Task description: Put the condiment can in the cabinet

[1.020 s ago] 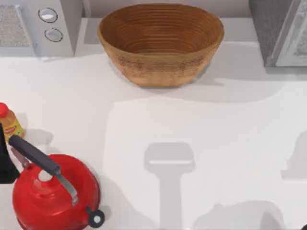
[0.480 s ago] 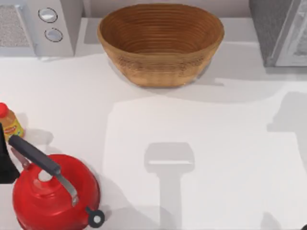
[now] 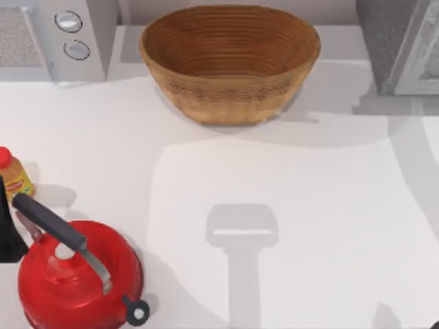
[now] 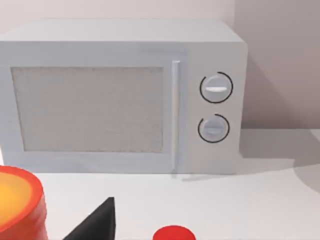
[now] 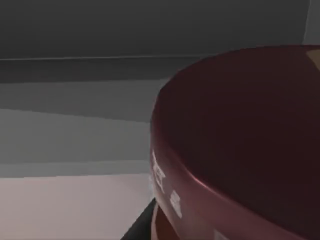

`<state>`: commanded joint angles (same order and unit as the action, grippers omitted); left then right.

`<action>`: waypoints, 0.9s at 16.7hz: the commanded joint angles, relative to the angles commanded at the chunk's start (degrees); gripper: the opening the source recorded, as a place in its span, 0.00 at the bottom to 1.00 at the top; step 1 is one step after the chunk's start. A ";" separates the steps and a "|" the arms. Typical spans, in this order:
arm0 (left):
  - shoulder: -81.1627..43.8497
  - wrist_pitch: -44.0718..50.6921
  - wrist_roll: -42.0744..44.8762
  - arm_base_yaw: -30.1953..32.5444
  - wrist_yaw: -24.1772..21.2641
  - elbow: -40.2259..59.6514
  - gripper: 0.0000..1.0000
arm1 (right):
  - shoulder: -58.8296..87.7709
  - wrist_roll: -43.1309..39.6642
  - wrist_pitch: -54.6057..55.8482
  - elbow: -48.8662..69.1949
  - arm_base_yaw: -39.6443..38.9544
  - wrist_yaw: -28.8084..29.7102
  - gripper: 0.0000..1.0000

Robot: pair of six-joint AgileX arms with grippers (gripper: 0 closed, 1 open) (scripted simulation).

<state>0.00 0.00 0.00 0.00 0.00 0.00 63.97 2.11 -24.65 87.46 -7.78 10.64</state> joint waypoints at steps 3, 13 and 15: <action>0.00 0.00 0.00 0.00 0.00 0.00 1.00 | 7.98 -0.45 -3.04 11.48 -1.64 0.69 0.00; 0.00 0.00 0.00 0.00 0.00 0.00 1.00 | 13.50 -1.04 -4.88 19.16 -2.99 0.71 0.00; 0.00 0.00 0.00 0.00 0.00 0.00 1.00 | 15.62 -1.19 -4.59 21.16 -2.44 0.15 0.00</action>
<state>0.00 0.00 0.00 0.00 0.00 0.00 79.59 0.92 -29.24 108.62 -10.22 10.79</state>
